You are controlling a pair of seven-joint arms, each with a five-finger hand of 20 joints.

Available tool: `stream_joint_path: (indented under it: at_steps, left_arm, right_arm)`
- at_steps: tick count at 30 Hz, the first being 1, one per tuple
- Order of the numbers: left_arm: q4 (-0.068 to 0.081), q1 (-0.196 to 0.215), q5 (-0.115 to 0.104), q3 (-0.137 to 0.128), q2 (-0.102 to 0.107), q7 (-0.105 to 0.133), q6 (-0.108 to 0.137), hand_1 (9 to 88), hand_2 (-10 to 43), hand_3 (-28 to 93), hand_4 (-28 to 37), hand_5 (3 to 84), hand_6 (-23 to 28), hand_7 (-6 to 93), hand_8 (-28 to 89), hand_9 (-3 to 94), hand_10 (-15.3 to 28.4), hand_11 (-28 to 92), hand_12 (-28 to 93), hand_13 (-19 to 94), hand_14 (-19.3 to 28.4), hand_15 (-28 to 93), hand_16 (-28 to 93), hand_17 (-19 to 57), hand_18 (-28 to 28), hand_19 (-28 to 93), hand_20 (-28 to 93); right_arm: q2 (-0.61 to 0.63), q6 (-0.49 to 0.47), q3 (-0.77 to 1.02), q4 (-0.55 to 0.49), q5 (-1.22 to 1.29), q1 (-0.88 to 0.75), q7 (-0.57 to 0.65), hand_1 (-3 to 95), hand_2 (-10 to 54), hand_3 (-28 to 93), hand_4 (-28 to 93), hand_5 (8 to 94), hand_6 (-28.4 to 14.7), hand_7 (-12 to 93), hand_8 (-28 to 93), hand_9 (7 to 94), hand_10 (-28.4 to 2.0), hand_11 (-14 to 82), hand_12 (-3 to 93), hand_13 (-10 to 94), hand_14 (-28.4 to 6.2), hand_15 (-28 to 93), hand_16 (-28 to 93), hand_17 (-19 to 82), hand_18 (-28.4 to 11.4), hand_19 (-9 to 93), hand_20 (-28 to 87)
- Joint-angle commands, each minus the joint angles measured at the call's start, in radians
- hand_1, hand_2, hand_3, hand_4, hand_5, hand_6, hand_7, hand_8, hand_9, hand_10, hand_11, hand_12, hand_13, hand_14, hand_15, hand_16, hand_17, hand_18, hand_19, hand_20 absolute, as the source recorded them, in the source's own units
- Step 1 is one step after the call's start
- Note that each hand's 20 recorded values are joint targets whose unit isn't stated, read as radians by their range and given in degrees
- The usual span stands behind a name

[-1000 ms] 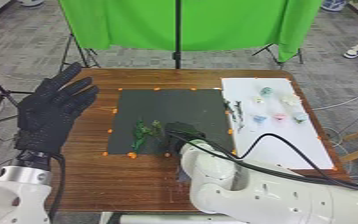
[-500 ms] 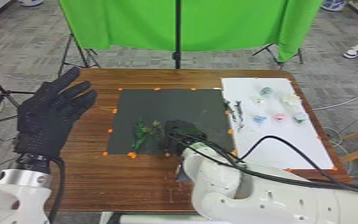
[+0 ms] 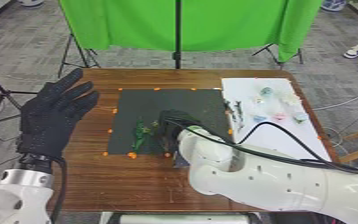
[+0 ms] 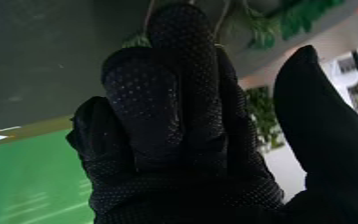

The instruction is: Arrange flowers

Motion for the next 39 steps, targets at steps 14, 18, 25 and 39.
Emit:
stream_joint_path:
  at_steps: [14,18,25,39]
  left_arm:
    - [0.008,-0.004,-0.001,0.011,-0.01,-0.018,0.006,21.3,10.0,75,-28.3,37.7,10.2,14.8,-12,32.9,21.3,31,7,26,25.5,59,-14,-7.7,22.5,58,12]
    - [0.011,-0.006,-0.001,0.014,-0.009,-0.017,0.005,21.3,10.0,75,-28.3,37.6,10.2,15.9,-13,32.7,21.0,33,6,26,24.6,60,-16,-7.4,22.3,58,11]
    - [0.014,-0.013,0.004,0.018,-0.018,-0.037,0.0,21.3,10.0,75,-28.3,37.7,10.1,16.5,-13,33.3,21.1,34,5,28,23.5,59,-16,-7.1,22.0,58,11]
    - [0.001,0.025,-0.002,0.001,-0.018,-0.016,0.016,20.7,10.1,77,-28.3,35.8,8.3,20.7,-16,32.7,19.3,30,6,27,23.9,50,-10,-7.9,22.1,55,14]
  right_arm:
    - [-0.051,-0.026,-0.054,0.043,-0.087,0.033,0.12,28.9,5.9,72,-22,57.4,-1.0,13,-13,86.7,-14.2,36.3,19.1,80,-10.4,69,17,49,-23.5,93,42]
    - [-0.039,0.002,-0.07,0.041,-0.09,0.055,0.116,29.0,5.7,72,-22,57.7,-1.2,13,-13,86.8,-14.2,36.4,19.0,80,-10.3,69,17,49,-23.6,93,42]
    - [-0.028,0.081,-0.063,0.004,-0.124,0.057,0.103,29.4,4.9,73,-22,59.9,-0.9,14,-13,87.3,-13.9,36.2,18.8,81,-10.0,69,17,50,-23.6,93,42]
    - [0.147,0.237,0.133,-0.072,-0.198,-0.036,0.175,28.1,1.1,77,-24,59.1,-3.2,13,-13,86.8,-15.0,31.7,17.9,81,-10.3,65,16,50,-22.9,93,37]
